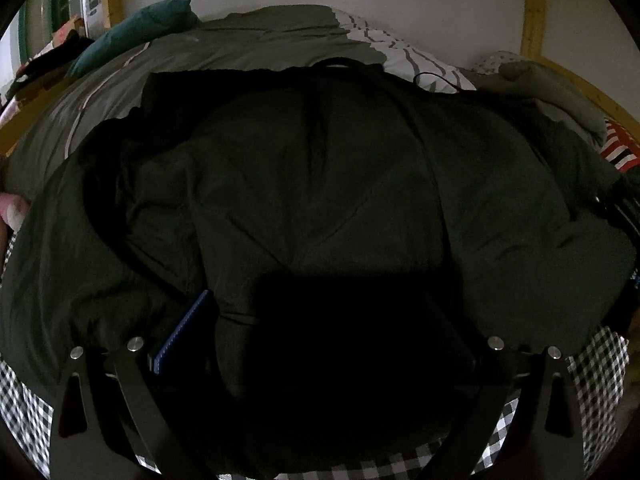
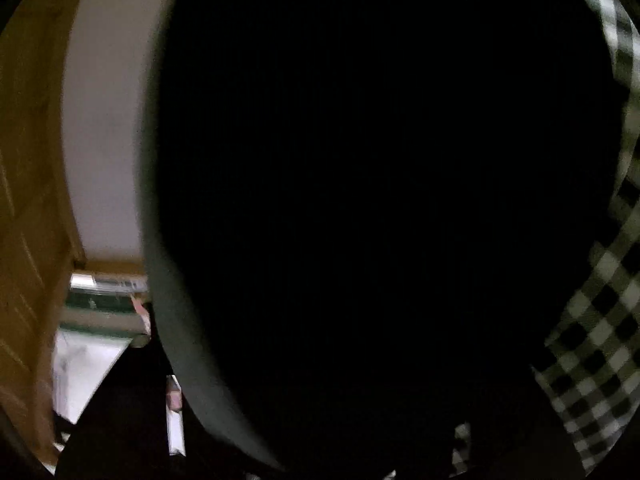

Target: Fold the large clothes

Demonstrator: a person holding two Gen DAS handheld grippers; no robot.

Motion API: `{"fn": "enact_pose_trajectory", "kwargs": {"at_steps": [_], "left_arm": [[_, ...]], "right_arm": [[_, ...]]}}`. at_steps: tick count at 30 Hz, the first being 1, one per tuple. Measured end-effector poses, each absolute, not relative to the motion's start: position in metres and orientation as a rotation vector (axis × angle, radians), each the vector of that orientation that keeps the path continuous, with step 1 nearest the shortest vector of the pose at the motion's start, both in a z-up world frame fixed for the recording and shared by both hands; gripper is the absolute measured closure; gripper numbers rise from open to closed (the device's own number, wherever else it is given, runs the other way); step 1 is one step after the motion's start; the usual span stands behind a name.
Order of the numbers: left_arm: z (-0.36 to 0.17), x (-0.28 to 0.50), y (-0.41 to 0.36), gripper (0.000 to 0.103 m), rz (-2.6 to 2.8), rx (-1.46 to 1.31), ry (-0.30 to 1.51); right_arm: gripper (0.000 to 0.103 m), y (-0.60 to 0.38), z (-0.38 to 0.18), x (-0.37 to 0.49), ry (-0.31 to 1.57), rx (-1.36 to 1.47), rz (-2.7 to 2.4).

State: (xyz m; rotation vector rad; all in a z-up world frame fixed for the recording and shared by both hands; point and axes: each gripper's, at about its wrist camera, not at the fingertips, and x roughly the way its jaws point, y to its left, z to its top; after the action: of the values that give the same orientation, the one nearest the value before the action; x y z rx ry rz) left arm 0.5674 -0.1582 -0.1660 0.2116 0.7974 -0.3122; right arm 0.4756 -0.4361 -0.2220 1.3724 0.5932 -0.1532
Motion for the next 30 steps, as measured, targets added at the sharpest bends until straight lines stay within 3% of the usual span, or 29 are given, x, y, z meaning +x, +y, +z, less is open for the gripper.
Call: {"fn": "enact_pose_trajectory", "kwargs": {"at_steps": [3, 6, 20, 26, 30], "left_arm": [[-0.166, 0.569, -0.158, 0.004, -0.308, 0.218, 0.809], [-0.168, 0.570, -0.161, 0.004, -0.290, 0.243, 0.812], [-0.151, 0.570, -0.143, 0.006, -0.363, 0.237, 0.869], [-0.113, 0.525, -0.087, 0.005, -0.206, 0.217, 0.644], [-0.141, 0.542, -0.074, 0.004, -0.244, 0.161, 0.767]], "right_arm": [[0.066, -0.416, -0.188, 0.479, 0.600, 1.126, -0.187], [0.067, -0.375, -0.146, 0.498, 0.670, 0.700, -0.269], [0.069, -0.290, -0.063, 0.518, 0.500, 0.222, -0.096], [0.069, -0.267, -0.045, 0.528, 0.510, 0.133, -0.131], [0.069, -0.254, -0.031, 0.518, 0.505, 0.042, -0.131]]}}
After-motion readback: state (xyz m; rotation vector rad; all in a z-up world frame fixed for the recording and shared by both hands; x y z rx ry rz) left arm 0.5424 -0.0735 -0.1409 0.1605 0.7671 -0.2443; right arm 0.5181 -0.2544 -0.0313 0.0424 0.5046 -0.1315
